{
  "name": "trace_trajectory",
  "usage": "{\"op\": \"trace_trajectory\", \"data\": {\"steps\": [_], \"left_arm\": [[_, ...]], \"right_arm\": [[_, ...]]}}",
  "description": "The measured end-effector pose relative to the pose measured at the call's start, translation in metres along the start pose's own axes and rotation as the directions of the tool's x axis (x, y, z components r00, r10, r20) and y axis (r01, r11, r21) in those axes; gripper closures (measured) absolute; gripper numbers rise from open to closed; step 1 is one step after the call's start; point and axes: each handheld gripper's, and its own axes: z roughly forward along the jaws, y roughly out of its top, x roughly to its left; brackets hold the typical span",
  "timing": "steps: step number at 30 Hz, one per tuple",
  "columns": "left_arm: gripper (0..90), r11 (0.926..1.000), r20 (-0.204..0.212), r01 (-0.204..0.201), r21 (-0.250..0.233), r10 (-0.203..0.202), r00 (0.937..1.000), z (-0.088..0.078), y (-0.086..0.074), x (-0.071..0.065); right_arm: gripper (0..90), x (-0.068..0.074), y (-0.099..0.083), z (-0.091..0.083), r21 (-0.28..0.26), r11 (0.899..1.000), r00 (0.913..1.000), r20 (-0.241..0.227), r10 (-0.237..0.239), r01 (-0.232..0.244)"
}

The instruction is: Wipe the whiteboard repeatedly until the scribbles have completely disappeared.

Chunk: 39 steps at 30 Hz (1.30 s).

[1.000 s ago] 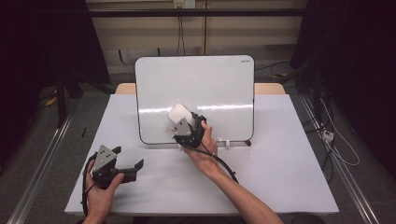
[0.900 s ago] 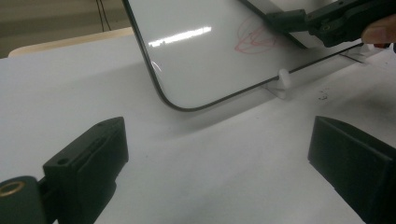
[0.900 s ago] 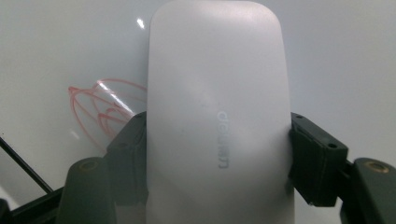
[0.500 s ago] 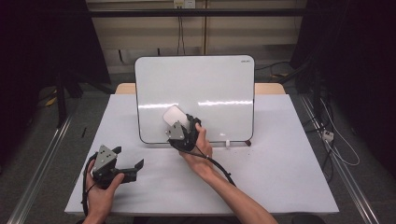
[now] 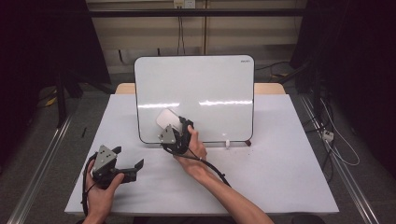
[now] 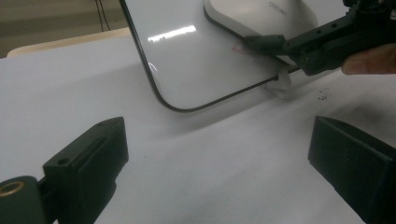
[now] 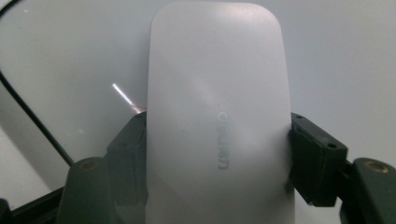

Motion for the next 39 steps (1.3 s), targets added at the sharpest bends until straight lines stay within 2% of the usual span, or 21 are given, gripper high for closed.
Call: {"op": "trace_trajectory", "data": {"steps": [4,6,8,12,17,22,26,27,28,32,33,39], "left_arm": [[5.0,0.9999,0.0,-0.011,0.01,0.011,0.9999,0.0,0.0,0.001],[5.0,1.0,0.001,0.001,0.001,-0.001,1.0,0.0,0.0,0.0],[5.0,0.9999,0.0,-0.01,0.009,0.01,1.0,0.0,0.0,0.001],[5.0,1.0,0.003,0.001,0.006,-0.001,1.0,0.001,0.0,0.0],[5.0,0.9999,0.002,-0.01,0.011,0.01,1.0,0.0,0.0,0.001],[5.0,1.0,0.0,0.006,-0.003,-0.006,1.0,-0.002,-0.001,0.002],[5.0,1.0,-0.006,0.006,0.002,-0.006,1.0,-0.003,-0.002,0.003],[5.0,1.0,-0.01,-0.003,0.007,0.003,0.9999,-0.004,-0.002,0.003],[5.0,1.0,-0.005,0.003,0.002,-0.003,1.0,-0.004,-0.001,0.003],[5.0,1.0,-0.008,0.007,-0.001,-0.007,0.9999,-0.003,-0.001,0.002],[5.0,1.0,-0.009,0.007,-0.001,-0.007,0.9999,-0.003,-0.001,0.002],[5.0,1.0,-0.01,0.007,-0.002,-0.007,0.9999,-0.003,-0.001,0.002]], "right_arm": [[31.7,0.007,0.003,0.002,-0.012,1.0,0.9999,-0.012,-0.006,0.006],[31.5,0.009,0.005,0.002,-0.011,1.0,0.9998,-0.009,-0.015,0.015],[31.5,0.009,0.005,0.002,-0.011,1.0,0.9998,-0.013,-0.015,0.014],[31.4,0.01,0.007,0.003,-0.006,1.0,0.9998,-0.015,-0.01,0.01],[31.7,0.009,0.007,0.003,-0.007,1.0,0.9996,-0.02,-0.017,0.017],[31.7,0.003,0.002,-0.002,-0.013,0.999,0.9986,-0.041,-0.034,0.033],[31.7,-0.008,-0.012,-0.007,-0.003,1.0,0.9992,-0.029,-0.028,0.028],[31.7,-0.016,-0.019,-0.01,0.004,1.0,0.9996,-0.023,-0.017,0.017],[31.7,-0.016,-0.019,-0.01,0.004,1.0,0.9996,-0.023,-0.017,0.017],[31.7,-0.034,-0.033,-0.016,0.025,0.999,0.9997,-0.005,0.022,-0.022],[31.7,-0.044,-0.039,-0.018,0.029,0.998,0.9987,0.007,0.051,-0.051],[31.7,-0.056,-0.041,-0.018,0.04,0.995,0.9955,0.018,0.093,-0.094]]}}
